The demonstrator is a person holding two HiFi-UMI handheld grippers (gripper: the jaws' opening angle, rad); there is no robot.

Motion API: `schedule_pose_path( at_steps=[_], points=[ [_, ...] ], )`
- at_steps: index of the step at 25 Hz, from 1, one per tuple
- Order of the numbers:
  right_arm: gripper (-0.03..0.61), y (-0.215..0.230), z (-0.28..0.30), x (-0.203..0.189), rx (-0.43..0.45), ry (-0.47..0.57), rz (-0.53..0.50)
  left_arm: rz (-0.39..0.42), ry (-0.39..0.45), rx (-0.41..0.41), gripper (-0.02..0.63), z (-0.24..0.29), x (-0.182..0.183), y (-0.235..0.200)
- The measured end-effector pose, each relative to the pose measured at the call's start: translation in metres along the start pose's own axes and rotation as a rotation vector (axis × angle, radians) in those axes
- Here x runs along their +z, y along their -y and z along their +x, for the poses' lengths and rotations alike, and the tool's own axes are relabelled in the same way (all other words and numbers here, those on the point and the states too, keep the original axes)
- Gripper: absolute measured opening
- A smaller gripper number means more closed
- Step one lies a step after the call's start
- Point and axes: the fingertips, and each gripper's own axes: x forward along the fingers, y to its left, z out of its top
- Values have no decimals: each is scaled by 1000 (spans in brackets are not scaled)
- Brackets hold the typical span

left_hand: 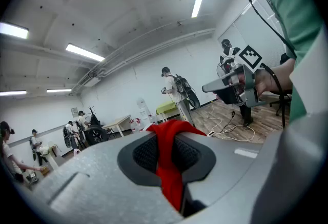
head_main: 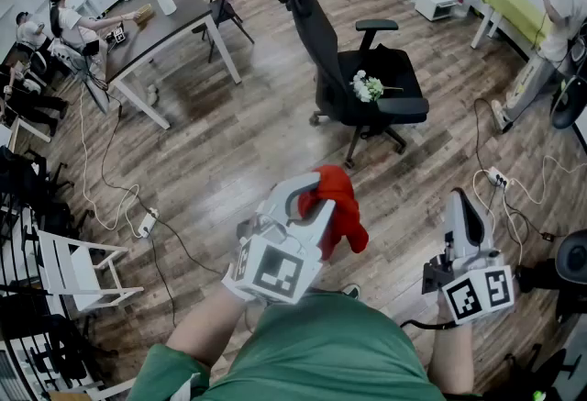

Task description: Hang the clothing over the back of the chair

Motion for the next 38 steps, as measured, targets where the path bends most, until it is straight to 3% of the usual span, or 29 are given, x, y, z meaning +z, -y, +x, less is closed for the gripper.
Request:
schedule_pose_path(
  at_steps=[11,24,29,38],
  points=[
    [-6,33,-9,-9,5,-6,24,18,-9,-19,40,28,6,31],
    [-6,80,-18,-8,10,-38,58,44,-34,48,40,52,31,36],
    [-6,92,6,-16,-21,-55,63,46,-30,23,40,77,20,18],
    [-6,112,84,3,-130,-68,2,39,64,-54,40,154,16,-55]
  ],
)
